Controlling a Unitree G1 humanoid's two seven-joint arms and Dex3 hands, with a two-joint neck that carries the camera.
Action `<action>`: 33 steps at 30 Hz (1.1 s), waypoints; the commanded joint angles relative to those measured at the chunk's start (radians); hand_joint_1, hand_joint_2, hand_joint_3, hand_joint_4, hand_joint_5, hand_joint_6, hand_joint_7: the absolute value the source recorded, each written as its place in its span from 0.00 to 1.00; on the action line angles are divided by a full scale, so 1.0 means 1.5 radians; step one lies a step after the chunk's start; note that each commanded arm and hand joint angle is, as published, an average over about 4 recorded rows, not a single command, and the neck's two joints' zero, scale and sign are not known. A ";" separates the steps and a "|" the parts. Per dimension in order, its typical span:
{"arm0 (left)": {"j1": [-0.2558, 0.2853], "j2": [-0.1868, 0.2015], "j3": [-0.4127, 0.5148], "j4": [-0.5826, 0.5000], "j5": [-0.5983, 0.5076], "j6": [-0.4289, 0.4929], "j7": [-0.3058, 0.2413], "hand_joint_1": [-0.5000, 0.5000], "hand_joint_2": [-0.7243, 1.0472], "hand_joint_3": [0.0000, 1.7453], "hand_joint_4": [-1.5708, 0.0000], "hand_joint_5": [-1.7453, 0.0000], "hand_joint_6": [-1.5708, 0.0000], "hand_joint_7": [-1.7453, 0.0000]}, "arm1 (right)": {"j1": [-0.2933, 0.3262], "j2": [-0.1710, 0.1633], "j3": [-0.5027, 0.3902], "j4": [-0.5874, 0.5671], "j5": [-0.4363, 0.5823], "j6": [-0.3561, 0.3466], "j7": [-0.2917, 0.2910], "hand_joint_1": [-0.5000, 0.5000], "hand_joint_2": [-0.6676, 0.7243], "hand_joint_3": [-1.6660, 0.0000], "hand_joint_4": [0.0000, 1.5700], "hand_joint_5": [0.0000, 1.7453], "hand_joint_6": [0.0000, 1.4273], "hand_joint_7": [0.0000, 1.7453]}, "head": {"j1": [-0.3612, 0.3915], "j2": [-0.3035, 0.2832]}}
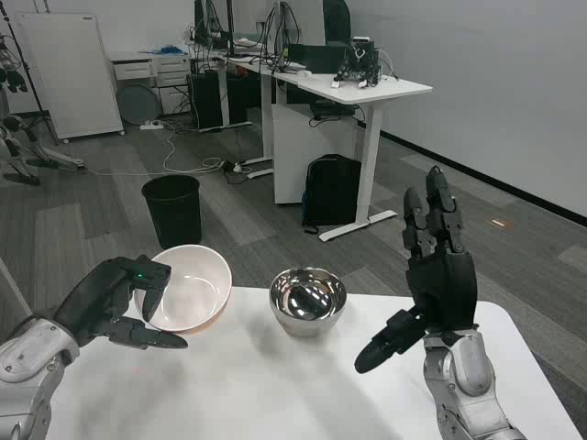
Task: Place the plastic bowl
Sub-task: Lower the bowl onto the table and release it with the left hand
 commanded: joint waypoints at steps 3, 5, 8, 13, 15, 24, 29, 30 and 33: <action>0.034 -0.007 0.000 -0.025 -0.014 -0.002 -0.001 0.38 0.65 0.05 0.21 0.00 0.15 0.04 | 0.018 0.005 -0.006 -0.017 -0.002 -0.003 0.002 0.04 0.77 1.00 0.00 0.00 0.00 0.00 | 0.016 0.015; 0.033 -0.007 0.000 -0.023 -0.014 -0.002 -0.001 0.38 0.65 0.05 0.21 0.00 0.15 0.04 | 0.017 0.005 -0.006 -0.015 -0.002 -0.003 0.002 0.04 0.77 1.00 0.00 0.00 0.00 0.00 | 0.017 0.013; 0.033 -0.007 0.001 -0.021 -0.014 -0.002 -0.001 0.38 0.65 0.05 0.21 0.00 0.15 0.04 | 0.015 0.005 -0.006 -0.013 -0.002 -0.003 0.002 0.04 0.77 1.00 0.00 0.00 0.00 0.00 | 0.019 0.009; 0.033 -0.008 0.005 -0.020 -0.014 -0.002 -0.001 0.38 0.65 0.05 0.21 0.00 0.15 0.04 | 0.014 0.005 -0.006 -0.011 -0.002 -0.003 0.002 0.04 0.77 0.98 0.00 0.00 0.00 0.00 | 0.022 0.001; 0.033 -0.008 0.005 -0.019 -0.014 -0.002 -0.001 0.38 0.65 0.05 0.21 0.00 0.15 0.04 | 0.013 0.005 -0.005 -0.010 -0.002 -0.003 0.002 0.04 0.77 0.99 0.00 0.00 0.00 0.00 | 0.024 0.000; 0.034 -0.007 -0.004 0.016 -0.014 -0.005 -0.002 0.38 0.65 0.05 0.21 0.00 0.15 0.04 | 0.011 0.006 -0.005 -0.006 -0.002 -0.003 0.002 0.04 0.77 1.00 0.00 0.00 0.00 0.00 | 0.022 -0.003; 0.042 -0.006 -0.010 0.038 -0.013 -0.010 -0.002 0.38 0.65 0.05 0.21 0.00 0.15 0.04 | 0.012 0.006 -0.007 -0.006 -0.002 -0.003 0.002 0.04 0.77 1.00 0.00 0.00 0.00 0.00 | 0.023 -0.005; 0.045 -0.006 -0.013 0.046 -0.009 -0.012 -0.002 0.38 0.65 0.05 0.21 0.00 0.15 0.04 | 0.012 0.006 -0.007 -0.006 -0.002 -0.003 0.002 0.04 0.77 0.99 0.00 0.00 0.00 0.00 | 0.025 -0.007; 0.051 -0.005 -0.019 0.062 0.006 -0.016 -0.002 0.36 0.65 0.05 0.21 0.00 0.15 0.04 | 0.011 0.006 -0.007 -0.004 -0.002 -0.003 0.002 0.04 0.77 0.98 0.00 0.00 0.00 0.00 | 0.030 -0.014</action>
